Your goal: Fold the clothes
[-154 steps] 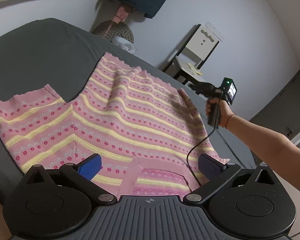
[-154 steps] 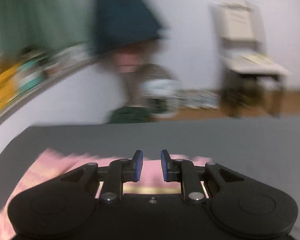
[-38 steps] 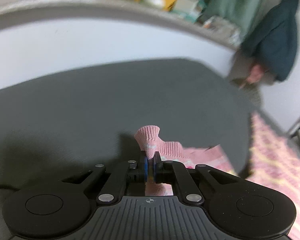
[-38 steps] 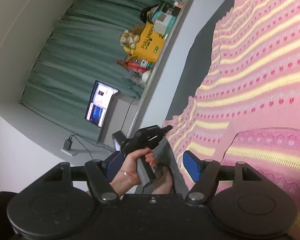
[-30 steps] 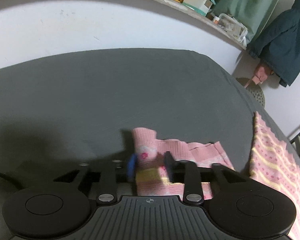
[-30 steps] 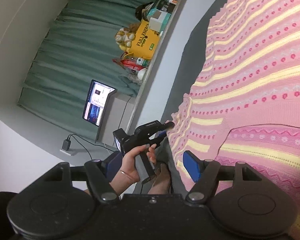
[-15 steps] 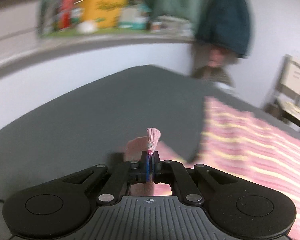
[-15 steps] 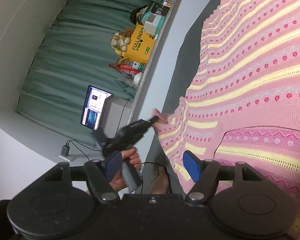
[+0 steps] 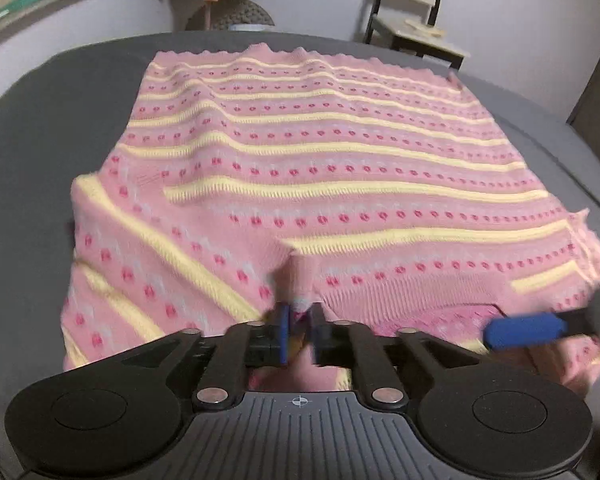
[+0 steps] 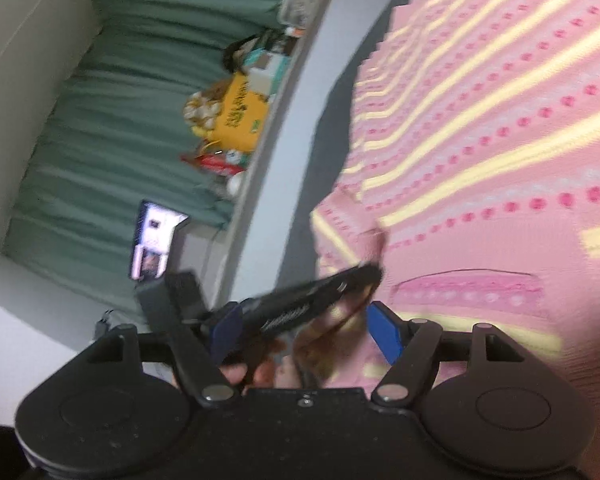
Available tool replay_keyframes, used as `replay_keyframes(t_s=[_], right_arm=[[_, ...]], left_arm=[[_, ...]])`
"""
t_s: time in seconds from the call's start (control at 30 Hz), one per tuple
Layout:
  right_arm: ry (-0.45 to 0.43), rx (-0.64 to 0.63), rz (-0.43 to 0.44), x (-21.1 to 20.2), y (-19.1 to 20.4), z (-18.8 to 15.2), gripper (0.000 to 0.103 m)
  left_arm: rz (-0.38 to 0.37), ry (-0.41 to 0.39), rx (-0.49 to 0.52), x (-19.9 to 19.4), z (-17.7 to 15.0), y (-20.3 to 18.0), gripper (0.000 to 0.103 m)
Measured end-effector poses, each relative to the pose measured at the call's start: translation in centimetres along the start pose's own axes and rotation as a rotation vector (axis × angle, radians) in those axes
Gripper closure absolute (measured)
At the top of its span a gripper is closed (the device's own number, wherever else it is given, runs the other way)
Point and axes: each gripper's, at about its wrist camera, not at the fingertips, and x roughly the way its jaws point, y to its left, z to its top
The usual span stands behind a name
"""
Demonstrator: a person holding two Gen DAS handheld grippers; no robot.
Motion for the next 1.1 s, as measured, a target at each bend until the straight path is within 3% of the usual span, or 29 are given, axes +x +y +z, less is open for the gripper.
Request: replay_keyframes(t_s=[0.03,0.1,0.2,0.33,0.4,0.57,0.63,0.73,0.8,0.83,0.93,1.1], right_arm=[[-0.004,0.005,-0.016,0.1,-0.2,0.0,0.035],[-0.007,0.015,-0.039,0.3,-0.6,0.1,0.035],[-0.018,0.027,-0.068,1.0,-0.7,0.1,0.035],[-0.059,0.001,-0.136,2.8,-0.2,0.7,0.035],[-0.061,0.000,-0.162,4.3,0.3,1.6,0.037],[-0.012,-0.083,-0.310,8.1,1.9,2.6,0.049],[-0.038,-0.066,-0.323,8.8,1.9,2.5,0.049],[-0.062,-0.041,-0.343,9.9,1.7,2.4,0.058],[-0.069,-0.035,-0.368,10.6,1.7,2.1,0.083],[-0.073,-0.027,-0.388,10.8,1.6,2.1,0.091],[-0.116,-0.030,-0.393,10.1,1.9,2.1,0.098],[-0.204,-0.165,-0.412,8.9,4.5,2.7,0.099]], left_arm=[[-0.019,-0.019,0.022,-0.7,-0.5,-0.1,0.032],[-0.018,-0.099,0.107,-2.8,-0.8,-0.7,0.000],[0.021,-0.152,0.278,-5.5,-0.6,-1.9,0.000],[0.252,-0.102,0.573,-6.3,-2.5,-3.7,0.000],[0.328,-0.066,0.648,-6.1,-3.2,-3.9,0.000],[0.466,-0.004,0.555,-6.4,-2.8,-1.9,0.000],[0.472,0.009,0.490,-6.7,-2.7,-0.4,0.000],[0.459,0.095,0.455,-6.0,-3.4,1.2,0.000],[0.463,0.155,0.480,-5.1,-4.2,1.5,0.000],[0.465,0.185,0.493,-4.6,-4.6,1.6,0.000],[0.493,0.170,0.606,-4.3,-7.2,1.2,0.000],[0.463,0.077,0.537,-6.9,-8.1,2.1,0.000]])
